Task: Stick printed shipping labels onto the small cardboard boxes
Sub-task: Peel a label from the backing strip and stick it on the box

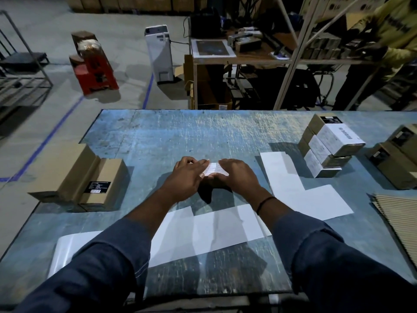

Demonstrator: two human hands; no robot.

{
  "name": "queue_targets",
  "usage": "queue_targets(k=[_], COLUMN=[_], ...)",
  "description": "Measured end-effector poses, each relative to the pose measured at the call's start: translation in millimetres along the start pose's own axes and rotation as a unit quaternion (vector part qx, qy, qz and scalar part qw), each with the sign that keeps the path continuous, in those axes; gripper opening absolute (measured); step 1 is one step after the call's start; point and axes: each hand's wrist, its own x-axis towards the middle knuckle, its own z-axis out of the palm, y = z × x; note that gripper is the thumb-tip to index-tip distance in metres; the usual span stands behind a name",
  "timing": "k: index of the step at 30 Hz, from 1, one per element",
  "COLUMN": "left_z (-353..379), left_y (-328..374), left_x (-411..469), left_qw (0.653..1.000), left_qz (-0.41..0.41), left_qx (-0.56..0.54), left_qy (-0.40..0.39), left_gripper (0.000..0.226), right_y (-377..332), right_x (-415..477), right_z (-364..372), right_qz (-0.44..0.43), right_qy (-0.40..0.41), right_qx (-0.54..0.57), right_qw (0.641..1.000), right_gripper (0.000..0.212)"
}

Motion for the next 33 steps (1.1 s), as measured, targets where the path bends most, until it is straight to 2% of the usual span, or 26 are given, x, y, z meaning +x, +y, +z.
queue_targets(k=[7,12,16,24,28,33], left_z=[-1,2,8,2,3,4], left_y=[-3,-4,-5,-7,-8,10], left_x=[-1,-2,-3,-3,-3,-2], left_qw=[1.000,1.000,1.000,1.000,1.000,0.997], left_qz=[0.011,0.009,-0.002,0.013,0.008,-0.035], left_qx=[0.005,0.006,0.009,0.011,0.007,-0.030], left_qy=[-0.004,0.002,0.010,0.000,-0.003,0.061], left_gripper=[0.050,0.050,0.053,0.051,0.052,0.052], right_y=[15,19,16,23,29,31], right_x=[-4,-1,0,-4,-8,-9], right_z=[-15,-21,-17,-13,-8,-6], right_qz=[-0.032,-0.013,0.018,-0.064,-0.081,-0.075], right_qy=[-0.044,-0.095,-0.053,-0.076,-0.071,-0.080], right_qx=[0.065,0.100,0.143,0.044,0.032,0.066], right_qw=[0.996,0.990,0.988,0.994,0.994,0.992], right_gripper=[0.059,0.073,0.062,0.053,0.052,0.052])
